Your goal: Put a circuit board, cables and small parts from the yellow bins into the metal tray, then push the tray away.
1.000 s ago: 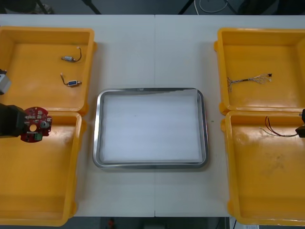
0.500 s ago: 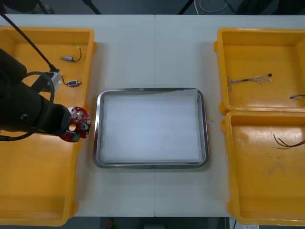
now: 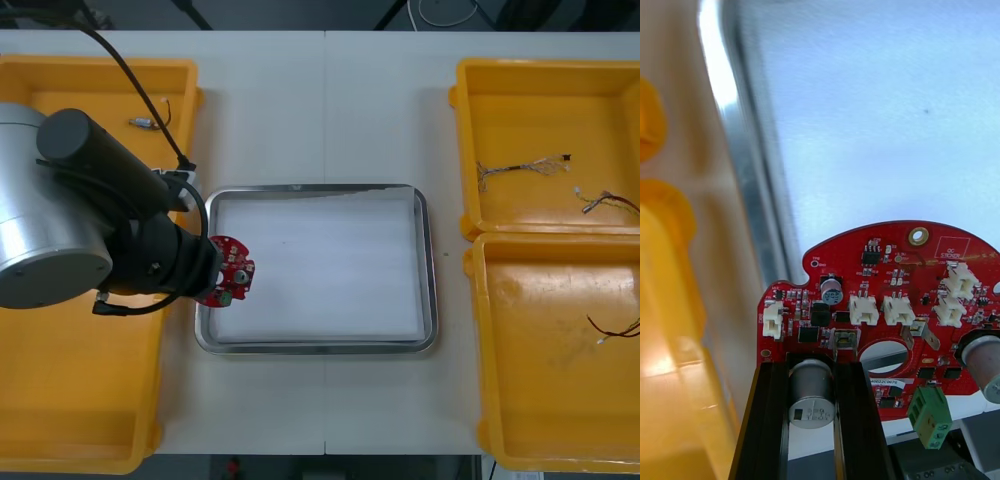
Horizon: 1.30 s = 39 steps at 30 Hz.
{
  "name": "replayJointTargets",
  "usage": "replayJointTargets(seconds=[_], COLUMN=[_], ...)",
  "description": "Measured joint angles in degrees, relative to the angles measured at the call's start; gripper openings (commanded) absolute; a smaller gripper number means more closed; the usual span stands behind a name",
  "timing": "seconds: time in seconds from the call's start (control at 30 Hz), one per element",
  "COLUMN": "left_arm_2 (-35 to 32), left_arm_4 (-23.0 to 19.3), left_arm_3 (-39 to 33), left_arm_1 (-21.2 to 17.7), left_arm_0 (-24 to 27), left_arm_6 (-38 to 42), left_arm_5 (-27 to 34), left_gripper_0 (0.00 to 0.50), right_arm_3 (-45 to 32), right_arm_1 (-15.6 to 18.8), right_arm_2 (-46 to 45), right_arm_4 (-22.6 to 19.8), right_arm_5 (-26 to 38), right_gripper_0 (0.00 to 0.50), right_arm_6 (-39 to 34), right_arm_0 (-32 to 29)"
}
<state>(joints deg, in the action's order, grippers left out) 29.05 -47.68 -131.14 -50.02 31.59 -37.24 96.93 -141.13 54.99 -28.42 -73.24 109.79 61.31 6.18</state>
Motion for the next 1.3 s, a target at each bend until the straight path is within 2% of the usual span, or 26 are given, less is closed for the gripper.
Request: replayJointTargets(seconds=[0.23,0.63,0.97,1.0,1.03,1.1,1.13,1.3], left_arm_2=[7.59,15.38,18.41,18.41,18.41,18.44,18.47,18.54], left_arm_4=[3.07,7.17,8.83,8.83,8.84,8.88,8.94,9.22], left_arm_3=[3.00,12.02,15.16,15.16,15.16,15.16,15.16,15.16], left_arm_1=[1.32,3.59,3.63,3.63,3.63,3.63,3.63,3.63], left_arm_0=[2.04,4.33,4.74,4.74,4.74,4.74,4.74,4.74], left_arm_6=[2.20,2.52,2.52,2.52,2.52,2.52,2.52,2.52], left_arm_5=[-5.16,-12.91,-16.01,-16.03,-16.04,-16.09,-16.11,-16.11], left_gripper_0=[0.000,0.000,0.005,0.037,0.203,0.426,0.500,0.500], right_arm_3=[-1.41,-1.57,-1.59,-1.59,-1.59,-1.59,-1.59,-1.90], right_arm_1=[0.01,0.01,0.01,0.01,0.01,0.01,0.01,0.00], right_arm_2=[0.00,0.01,2.28,2.72,3.06,3.52,3.63,3.64], right_arm_4=[-0.60,-0.15,4.42,4.72,4.92,5.02,5.02,5.02], right_arm_5=[0.00,0.01,0.01,0.01,0.01,0.01,0.01,0.01], right_gripper_0=[0.020,0.019,0.020,0.019,0.017,0.018,0.019,0.018], right_arm_6=[11.23,12.63,12.63,12.63,12.63,12.63,12.63,12.63], right_arm_0=[0.00,0.00,0.01,0.03,0.03,0.04,0.04,0.11])
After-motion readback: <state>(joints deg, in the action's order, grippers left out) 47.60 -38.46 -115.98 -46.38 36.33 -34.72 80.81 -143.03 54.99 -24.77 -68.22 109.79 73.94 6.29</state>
